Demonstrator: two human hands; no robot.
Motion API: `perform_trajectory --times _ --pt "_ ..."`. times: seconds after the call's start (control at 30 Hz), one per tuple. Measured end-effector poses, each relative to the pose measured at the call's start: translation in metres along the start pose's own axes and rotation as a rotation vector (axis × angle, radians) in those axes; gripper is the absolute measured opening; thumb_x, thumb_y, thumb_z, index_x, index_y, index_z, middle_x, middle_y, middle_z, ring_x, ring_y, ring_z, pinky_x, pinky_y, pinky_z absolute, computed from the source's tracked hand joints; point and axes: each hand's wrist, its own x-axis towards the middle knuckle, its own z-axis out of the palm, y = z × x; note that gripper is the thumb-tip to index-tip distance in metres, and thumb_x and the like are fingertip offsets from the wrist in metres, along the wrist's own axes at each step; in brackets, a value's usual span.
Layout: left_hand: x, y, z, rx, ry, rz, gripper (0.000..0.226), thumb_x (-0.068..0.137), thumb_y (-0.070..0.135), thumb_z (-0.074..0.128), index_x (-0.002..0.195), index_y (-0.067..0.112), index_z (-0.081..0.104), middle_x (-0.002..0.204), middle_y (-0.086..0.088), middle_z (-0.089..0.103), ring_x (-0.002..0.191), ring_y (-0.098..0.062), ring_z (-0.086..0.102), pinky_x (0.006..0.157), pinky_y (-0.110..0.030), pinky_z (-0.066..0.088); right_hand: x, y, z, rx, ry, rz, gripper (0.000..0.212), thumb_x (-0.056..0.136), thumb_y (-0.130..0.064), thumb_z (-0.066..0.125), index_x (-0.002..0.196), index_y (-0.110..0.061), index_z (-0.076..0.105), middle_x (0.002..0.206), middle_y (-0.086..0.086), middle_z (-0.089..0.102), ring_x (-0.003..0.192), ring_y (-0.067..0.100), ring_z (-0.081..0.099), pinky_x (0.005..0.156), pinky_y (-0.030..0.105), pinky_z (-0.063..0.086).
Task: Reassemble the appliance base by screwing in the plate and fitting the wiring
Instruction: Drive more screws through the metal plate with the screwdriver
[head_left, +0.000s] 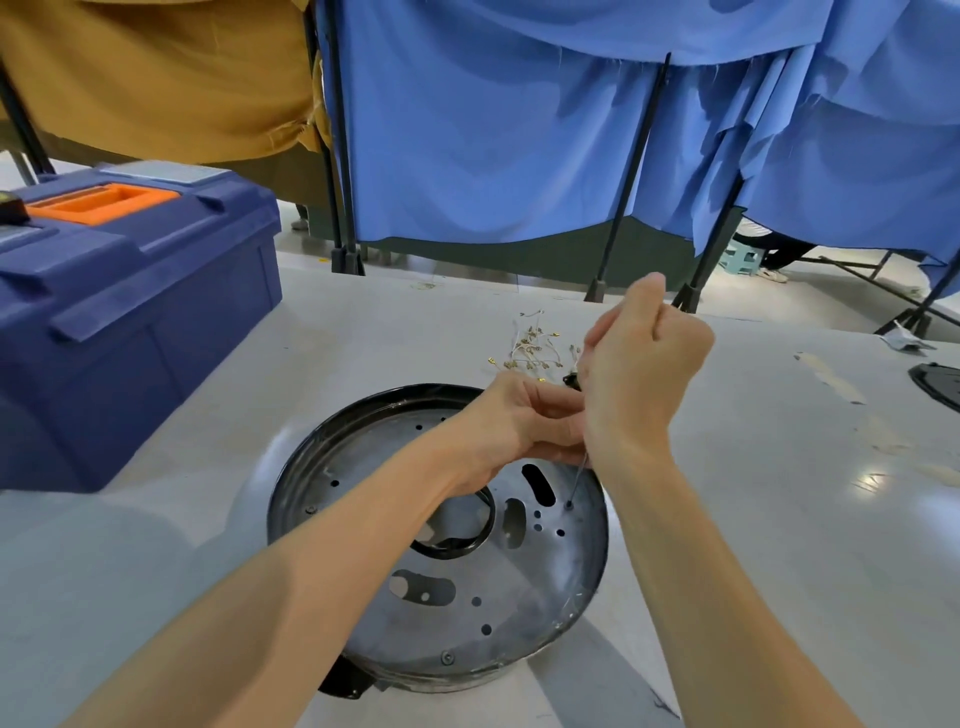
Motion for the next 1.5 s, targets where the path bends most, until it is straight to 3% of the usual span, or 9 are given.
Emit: perform_trajectory --times 0.17,0.23,0.43,0.7,0.8,1.0,1.23,1.37,1.5 --pt "0.001 0.002 -0.002 -0.034 -0.059 -0.046 0.015 0.094 0.003 0.056 0.097 -0.001 0.07 0.082 -0.011 0.072 0.077 -0.021 0.071 0.077 -0.025 0.056 0.038 -0.012 -0.034 0.316 -0.895 0.438 0.058 0.092 -0.036 0.053 0.04 -0.009 0.047 0.035 0.007 0.04 0.029 0.021 0.036 0.037 0.021 0.033" --pt "0.0 -0.001 -0.003 -0.044 -0.089 -0.039 0.017 0.093 0.005 0.057 0.103 -0.003 0.068 0.084 -0.011 0.072 0.081 -0.022 0.071 0.08 -0.027 0.056 0.04 -0.012 -0.032 0.374 -1.023 0.47 0.062 0.095 -0.031 0.051 0.037 -0.011 0.042 0.03 0.003 0.033 0.022 0.017 0.028 0.031 0.016 0.026" --pt "-0.008 0.007 -0.012 -0.105 -0.08 -0.051 0.02 0.083 -0.002 0.064 0.1 0.003 0.074 0.096 -0.013 0.075 0.092 -0.03 0.072 0.083 -0.03 0.057 0.013 -0.009 -0.013 0.326 -0.604 0.276 0.066 0.103 -0.021 0.041 0.037 -0.014 0.037 0.03 0.001 0.026 0.025 0.012 0.017 0.038 0.011 0.02" --pt "-0.002 0.018 0.029 0.584 -0.072 0.091 0.019 0.079 -0.009 0.066 0.093 0.004 0.067 0.084 -0.006 0.074 0.083 -0.02 0.072 0.074 -0.027 0.058 0.006 0.001 -0.017 -0.005 0.188 0.076 0.072 0.1 -0.035 0.028 0.032 -0.016 0.045 0.032 -0.002 0.041 0.032 0.02 0.042 0.049 0.028 0.039" --pt "0.001 0.011 0.038 0.719 -0.023 0.155 0.039 0.082 -0.01 0.052 0.064 0.023 0.044 0.047 0.018 0.055 0.072 -0.001 0.063 0.046 -0.006 0.033 0.005 0.0 -0.022 0.023 0.17 0.103 0.07 0.099 -0.032 0.031 0.032 -0.018 0.043 0.033 -0.004 0.04 0.033 0.018 0.04 0.046 0.025 0.035" --pt "0.006 0.0 0.045 0.48 0.131 0.027 0.034 0.081 -0.012 0.039 0.06 0.014 0.04 0.037 0.014 0.044 0.035 0.0 0.04 0.044 -0.007 0.032 0.004 -0.009 -0.017 0.086 -0.104 0.21 0.065 0.097 -0.022 0.042 0.032 -0.017 0.043 0.035 0.002 0.041 0.033 0.017 0.038 0.04 0.021 0.033" --pt "0.001 0.009 0.04 0.178 -0.015 -0.027 0.031 0.098 0.012 0.047 0.071 0.019 0.034 0.06 -0.002 0.018 0.055 -0.013 0.019 0.052 -0.022 0.022 0.042 -0.023 -0.029 0.23 -1.042 0.439 0.068 0.096 -0.034 0.052 0.037 -0.007 0.032 0.031 0.006 0.031 0.024 0.02 0.03 0.035 0.023 0.03" --pt "0.001 0.003 0.039 0.151 0.047 -0.042 0.03 0.096 0.007 0.052 0.068 0.015 0.043 0.048 0.008 0.031 0.045 -0.005 0.029 0.048 -0.013 0.031 0.031 -0.015 -0.023 0.299 -0.963 0.421 0.068 0.101 -0.027 0.047 0.038 -0.009 0.03 0.029 0.0 0.025 0.023 0.012 0.016 0.035 0.011 0.018" --pt "0.001 -0.002 0.043 0.154 0.157 -0.023 0.036 0.092 0.004 0.061 0.059 0.016 0.053 0.041 0.014 0.04 0.037 -0.002 0.036 0.043 -0.008 0.033 0.021 -0.013 -0.021 0.21 -0.496 0.269 0.066 0.103 -0.022 0.042 0.039 -0.013 0.033 0.031 0.001 0.025 0.024 0.014 0.02 0.037 0.014 0.02"
